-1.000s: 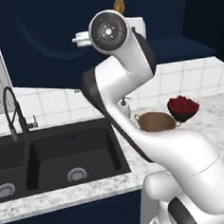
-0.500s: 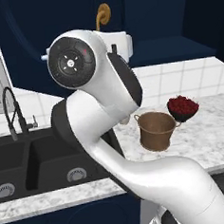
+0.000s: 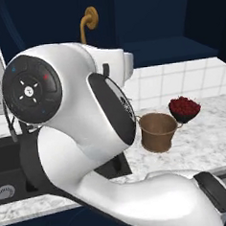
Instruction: Open the cabinet, pick up the bread from the cabinet and place it in the basket. Then move the basket to the dining counter.
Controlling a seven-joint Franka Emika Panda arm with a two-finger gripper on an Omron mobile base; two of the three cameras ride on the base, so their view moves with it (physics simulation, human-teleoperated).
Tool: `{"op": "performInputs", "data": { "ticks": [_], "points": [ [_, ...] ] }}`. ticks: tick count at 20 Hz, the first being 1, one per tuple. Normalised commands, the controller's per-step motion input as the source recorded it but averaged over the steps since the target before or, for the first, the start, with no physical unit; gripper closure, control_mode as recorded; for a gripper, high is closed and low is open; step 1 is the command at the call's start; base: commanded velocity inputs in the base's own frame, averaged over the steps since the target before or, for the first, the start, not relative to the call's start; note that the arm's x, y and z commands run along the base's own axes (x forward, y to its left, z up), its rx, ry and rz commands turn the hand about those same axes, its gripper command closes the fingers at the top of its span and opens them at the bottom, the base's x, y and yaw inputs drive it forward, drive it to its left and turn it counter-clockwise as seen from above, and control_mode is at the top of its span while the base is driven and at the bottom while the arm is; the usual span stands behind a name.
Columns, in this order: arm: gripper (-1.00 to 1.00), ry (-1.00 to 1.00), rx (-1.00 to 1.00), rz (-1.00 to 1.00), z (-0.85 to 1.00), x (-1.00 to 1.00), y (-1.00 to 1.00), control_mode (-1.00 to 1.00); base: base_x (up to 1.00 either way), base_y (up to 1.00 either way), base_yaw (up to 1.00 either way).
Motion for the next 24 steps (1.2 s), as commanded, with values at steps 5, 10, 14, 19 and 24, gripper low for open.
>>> {"op": "performInputs", "data": {
  "ticks": [5, 10, 14, 19, 24],
  "points": [
    [-1.00, 0.00, 0.25, -0.07, -0.01, -0.88, -0.32, -1.00, 0.00, 0.00, 0.00],
    [-1.00, 0.12, 0.43, -0.02, -0.14, -0.17, -1.00, -1.00, 0.00, 0.00, 0.00],
    [-1.00, 0.15, 0.47, -0.02, -0.02, 0.00, -1.00, -1.00, 0.00, 0.00, 0.00],
    [-1.00, 0.09, 0.42, -0.02, 0.00, 0.11, -1.00, -1.00, 0.00, 0.00, 0.00],
    [-1.00, 0.09, 0.40, 0.00, -0.26, 0.88, -0.80, -1.00, 0.00, 0.00, 0.00]
  ]
}}
